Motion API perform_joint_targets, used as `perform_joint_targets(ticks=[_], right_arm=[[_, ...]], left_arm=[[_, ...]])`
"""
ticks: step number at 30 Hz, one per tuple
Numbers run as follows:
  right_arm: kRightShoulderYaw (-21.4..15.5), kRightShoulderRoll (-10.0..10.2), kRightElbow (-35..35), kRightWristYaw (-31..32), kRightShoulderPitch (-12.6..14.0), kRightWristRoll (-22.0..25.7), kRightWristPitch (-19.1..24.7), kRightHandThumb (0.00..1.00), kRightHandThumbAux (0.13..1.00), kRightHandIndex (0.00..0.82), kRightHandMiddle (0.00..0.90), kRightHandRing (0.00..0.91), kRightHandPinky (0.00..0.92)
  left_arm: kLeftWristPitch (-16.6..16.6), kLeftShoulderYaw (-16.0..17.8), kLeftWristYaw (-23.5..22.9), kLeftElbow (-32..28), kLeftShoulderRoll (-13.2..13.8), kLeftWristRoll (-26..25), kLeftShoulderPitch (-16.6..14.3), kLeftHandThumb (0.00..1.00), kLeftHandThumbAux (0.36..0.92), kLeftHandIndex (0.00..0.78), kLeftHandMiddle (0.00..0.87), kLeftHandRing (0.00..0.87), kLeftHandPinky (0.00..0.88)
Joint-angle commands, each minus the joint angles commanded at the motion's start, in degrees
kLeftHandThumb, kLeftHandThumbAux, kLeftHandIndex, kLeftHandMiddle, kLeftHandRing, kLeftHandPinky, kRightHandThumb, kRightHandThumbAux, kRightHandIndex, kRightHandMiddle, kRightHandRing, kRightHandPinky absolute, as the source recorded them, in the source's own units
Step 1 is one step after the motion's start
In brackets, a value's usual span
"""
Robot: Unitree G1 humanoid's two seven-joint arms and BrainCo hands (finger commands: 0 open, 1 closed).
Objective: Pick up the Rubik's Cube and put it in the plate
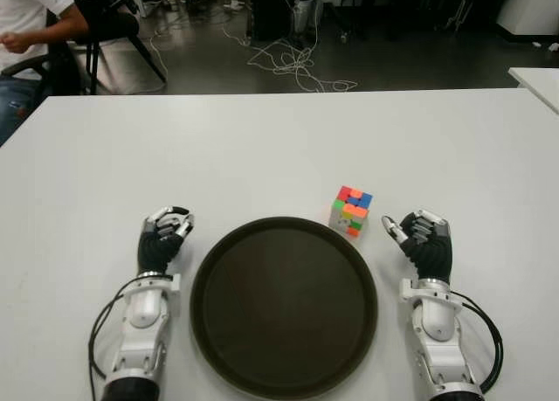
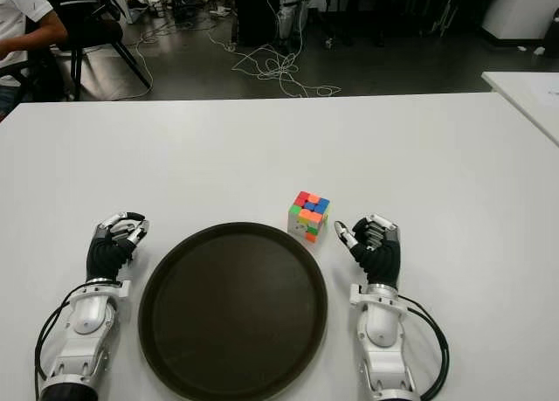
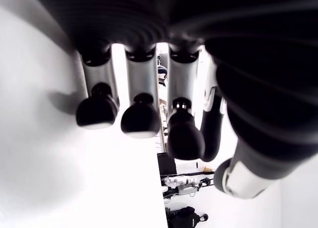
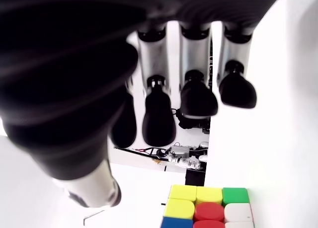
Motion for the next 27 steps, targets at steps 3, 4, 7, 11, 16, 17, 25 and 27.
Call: perform_joint_targets(ticks=[3, 4, 7, 11, 16, 17, 25, 27], right_arm=[[-0.08, 0.16, -0.02, 0.07, 0.02, 0.28, -0.25, 0.286, 0.836, 0.679, 0.787, 0.81, 0.817], [-0.12, 0.19, 0.01, 0.09, -0.02, 0.36, -0.31, 0.287, 0.836, 0.678, 0.786, 0.809, 0.817], [-0.3, 0.38, 0.09, 0.19, -0.13, 0.78, -0.51, 0.287, 0.836, 0.675, 0.783, 0.806, 0.816], [-0.31, 0.49, -0.01, 0.21, -0.07, 0.86, -0.54, 0.285, 0.837, 0.669, 0.781, 0.804, 0.813], [-0.28, 0.48, -0.07, 0.19, -0.01, 0.79, -0.7, 0.279, 0.837, 0.66, 0.776, 0.799, 0.806], [-0.27, 0.47, -0.09, 0.2, 0.01, 0.78, -0.74, 0.278, 0.837, 0.659, 0.775, 0.799, 0.806], [-0.15, 0.37, -0.15, 0.4, 0.05, 0.7, -0.76, 0.267, 0.836, 0.669, 0.781, 0.804, 0.812], [-0.11, 0.3, -0.21, 0.49, 0.06, 0.65, -0.55, 0.265, 0.836, 0.671, 0.782, 0.805, 0.812]], left_arm=[[-0.03, -0.11, -0.07, 0.0, 0.1, 0.14, 0.03, 0.703, 0.707, 0.443, 0.819, 0.837, 0.816], [-0.03, -0.13, -0.07, 0.04, 0.12, 0.18, 0.0, 0.703, 0.707, 0.443, 0.818, 0.836, 0.814], [-0.05, -0.27, -0.2, 0.15, 0.31, 0.36, -0.09, 0.703, 0.708, 0.443, 0.816, 0.834, 0.811], [-0.12, -0.35, -0.2, 0.15, 0.42, 0.46, -0.12, 0.703, 0.707, 0.443, 0.816, 0.833, 0.812], [-0.16, -0.39, -0.23, 0.17, 0.39, 0.36, -0.13, 0.704, 0.707, 0.443, 0.819, 0.835, 0.816], [-0.14, -0.39, -0.29, 0.16, 0.38, 0.29, -0.14, 0.704, 0.707, 0.443, 0.819, 0.836, 0.816], [-0.01, -0.21, -0.49, 0.01, 0.25, -0.07, -0.19, 0.705, 0.707, 0.443, 0.818, 0.836, 0.819], [-0.02, -0.12, -0.5, -0.03, 0.14, -0.18, -0.19, 0.705, 0.707, 0.443, 0.819, 0.838, 0.821]])
